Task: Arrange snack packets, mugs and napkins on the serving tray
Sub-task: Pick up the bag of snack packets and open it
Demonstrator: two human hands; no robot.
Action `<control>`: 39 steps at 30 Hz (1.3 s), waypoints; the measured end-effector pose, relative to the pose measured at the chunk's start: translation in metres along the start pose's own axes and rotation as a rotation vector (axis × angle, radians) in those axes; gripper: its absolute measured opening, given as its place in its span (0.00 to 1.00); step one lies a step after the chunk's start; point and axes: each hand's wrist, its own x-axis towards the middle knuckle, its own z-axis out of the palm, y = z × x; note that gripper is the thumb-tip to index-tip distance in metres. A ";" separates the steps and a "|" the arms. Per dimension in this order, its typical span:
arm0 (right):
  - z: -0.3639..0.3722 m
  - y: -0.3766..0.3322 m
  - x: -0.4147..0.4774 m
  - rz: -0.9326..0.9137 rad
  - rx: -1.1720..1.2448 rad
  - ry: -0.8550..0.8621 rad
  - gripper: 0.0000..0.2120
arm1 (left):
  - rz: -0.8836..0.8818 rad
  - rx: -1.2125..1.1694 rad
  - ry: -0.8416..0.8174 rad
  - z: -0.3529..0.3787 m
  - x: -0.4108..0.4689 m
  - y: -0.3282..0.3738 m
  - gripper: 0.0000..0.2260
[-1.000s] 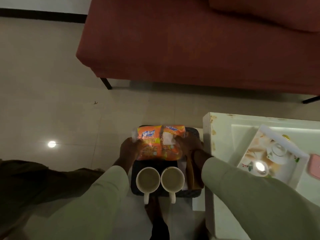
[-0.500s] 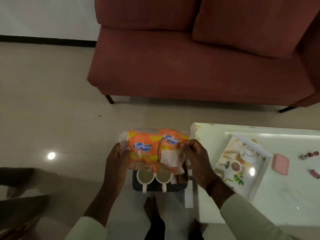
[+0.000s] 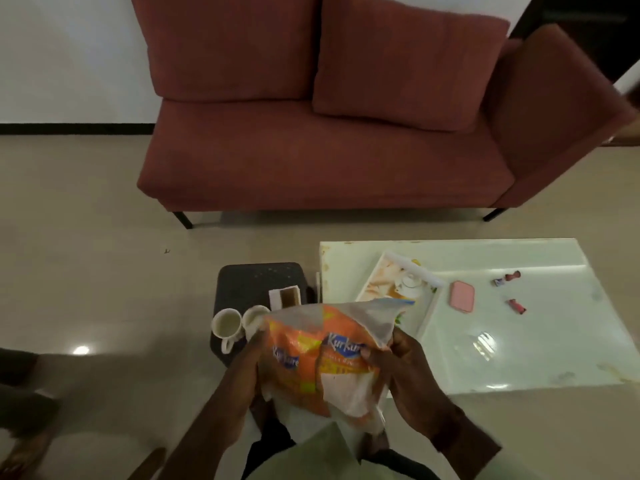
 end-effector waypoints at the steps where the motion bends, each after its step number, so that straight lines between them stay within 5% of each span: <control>1: -0.018 -0.001 -0.012 0.014 0.032 -0.028 0.21 | -0.023 0.013 -0.005 0.013 -0.007 -0.004 0.22; 6: -0.099 -0.009 -0.059 0.038 0.207 -0.171 0.25 | 0.050 0.091 -0.110 0.069 -0.033 -0.016 0.23; 11: -0.156 -0.025 -0.080 -0.017 0.131 -0.305 0.27 | 0.197 0.153 -0.170 0.120 -0.038 -0.031 0.18; 14: -0.186 -0.038 -0.087 0.030 0.108 -0.424 0.36 | 0.322 0.141 -0.186 0.139 -0.039 -0.038 0.16; 18: -0.205 -0.063 -0.090 0.004 0.475 -0.520 0.29 | 0.415 0.238 -0.188 0.152 -0.035 -0.044 0.09; 20: -0.204 -0.078 -0.083 -0.015 0.266 -0.319 0.30 | 0.443 0.328 -0.204 0.154 -0.035 -0.045 0.08; 23: -0.189 -0.085 -0.071 -0.178 -0.142 0.055 0.14 | 0.452 0.350 -0.089 0.161 -0.032 -0.044 0.16; 27: -0.160 -0.068 -0.066 -0.234 -0.288 0.113 0.09 | 0.393 0.331 0.302 0.173 -0.024 -0.040 0.22; 32: -0.140 -0.028 -0.062 -0.320 -0.712 0.226 0.10 | -0.007 0.245 -0.032 0.202 -0.033 -0.032 0.15; 36: -0.138 -0.009 -0.072 -0.393 -0.987 0.169 0.08 | -0.077 0.171 -0.054 0.222 -0.025 -0.035 0.03; 39: -0.136 -0.012 -0.085 -0.211 -0.829 0.144 0.17 | -0.040 0.263 -0.078 0.220 -0.020 -0.042 0.03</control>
